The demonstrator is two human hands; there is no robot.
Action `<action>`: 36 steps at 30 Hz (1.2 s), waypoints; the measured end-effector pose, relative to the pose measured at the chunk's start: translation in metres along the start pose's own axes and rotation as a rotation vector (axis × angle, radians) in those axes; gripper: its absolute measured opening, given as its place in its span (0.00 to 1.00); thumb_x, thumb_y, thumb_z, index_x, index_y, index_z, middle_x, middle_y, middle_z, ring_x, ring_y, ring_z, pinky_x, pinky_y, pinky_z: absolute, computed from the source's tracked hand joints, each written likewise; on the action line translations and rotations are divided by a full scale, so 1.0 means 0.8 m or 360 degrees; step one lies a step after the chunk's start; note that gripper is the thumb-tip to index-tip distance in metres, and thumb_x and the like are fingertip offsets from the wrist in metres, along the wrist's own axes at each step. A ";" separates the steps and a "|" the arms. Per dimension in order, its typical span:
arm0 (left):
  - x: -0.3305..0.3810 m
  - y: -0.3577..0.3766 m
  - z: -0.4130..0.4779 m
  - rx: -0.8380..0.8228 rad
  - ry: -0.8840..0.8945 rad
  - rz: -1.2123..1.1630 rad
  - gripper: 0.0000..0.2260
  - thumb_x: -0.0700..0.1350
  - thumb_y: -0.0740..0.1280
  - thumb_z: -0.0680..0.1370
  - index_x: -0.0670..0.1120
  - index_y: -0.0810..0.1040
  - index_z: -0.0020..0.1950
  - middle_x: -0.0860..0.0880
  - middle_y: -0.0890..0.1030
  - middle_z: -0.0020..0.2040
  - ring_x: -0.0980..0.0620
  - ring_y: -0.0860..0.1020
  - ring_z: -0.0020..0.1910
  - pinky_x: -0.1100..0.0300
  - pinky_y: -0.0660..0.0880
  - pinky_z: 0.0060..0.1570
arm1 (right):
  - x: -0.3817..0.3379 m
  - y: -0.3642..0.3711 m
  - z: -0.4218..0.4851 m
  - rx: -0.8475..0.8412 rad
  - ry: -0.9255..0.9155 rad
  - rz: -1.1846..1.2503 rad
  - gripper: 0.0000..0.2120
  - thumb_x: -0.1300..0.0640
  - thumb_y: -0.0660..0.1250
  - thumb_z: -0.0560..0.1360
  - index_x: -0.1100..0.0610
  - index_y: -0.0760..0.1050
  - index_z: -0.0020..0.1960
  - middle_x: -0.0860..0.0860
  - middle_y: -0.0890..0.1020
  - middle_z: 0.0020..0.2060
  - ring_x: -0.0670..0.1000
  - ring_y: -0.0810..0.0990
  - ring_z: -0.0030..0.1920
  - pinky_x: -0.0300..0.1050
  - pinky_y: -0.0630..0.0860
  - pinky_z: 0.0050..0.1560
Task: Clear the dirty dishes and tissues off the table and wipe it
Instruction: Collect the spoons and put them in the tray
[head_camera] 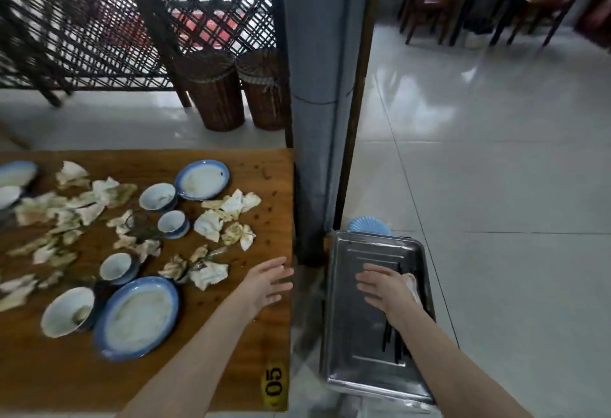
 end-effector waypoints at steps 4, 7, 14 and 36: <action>-0.029 -0.098 -0.054 0.0046 0.0031 -0.0100 0.12 0.44 0.63 0.82 0.50 0.76 0.64 0.50 0.82 0.57 0.48 0.81 0.55 0.53 0.73 0.51 | 0.024 0.080 -0.041 -0.0102 0.0021 -0.0094 0.10 0.65 0.66 0.76 0.56 0.76 0.56 0.54 0.84 0.46 0.53 0.82 0.46 0.49 0.74 0.48; -0.049 -0.164 -0.087 0.0123 0.0073 -0.0186 0.12 0.42 0.62 0.82 0.48 0.76 0.65 0.49 0.81 0.60 0.46 0.79 0.58 0.51 0.72 0.56 | 0.033 0.137 -0.071 -0.0145 0.0009 -0.0168 0.08 0.64 0.65 0.77 0.54 0.76 0.54 0.54 0.84 0.46 0.52 0.82 0.46 0.48 0.75 0.45; -0.079 -0.297 -0.135 0.0265 0.0098 -0.0407 0.10 0.46 0.63 0.81 0.50 0.78 0.61 0.49 0.84 0.55 0.47 0.82 0.52 0.50 0.72 0.54 | 0.035 0.264 -0.121 -0.0268 -0.0058 -0.0391 0.08 0.62 0.64 0.78 0.55 0.75 0.56 0.52 0.82 0.48 0.51 0.80 0.48 0.52 0.74 0.55; 0.022 -0.503 -0.025 0.0407 0.0192 -0.0325 0.10 0.48 0.59 0.83 0.57 0.77 0.60 0.56 0.84 0.53 0.53 0.83 0.51 0.54 0.73 0.48 | -0.063 0.530 0.011 -0.0337 0.0040 -0.0498 0.09 0.62 0.63 0.78 0.56 0.75 0.57 0.53 0.83 0.46 0.52 0.81 0.47 0.51 0.75 0.54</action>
Point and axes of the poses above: each hand's wrist, its own z-axis towards the middle knuckle, its own y-axis out of the palm, x = y × z, the point moved 4 cm from there along z, towards the middle knuckle
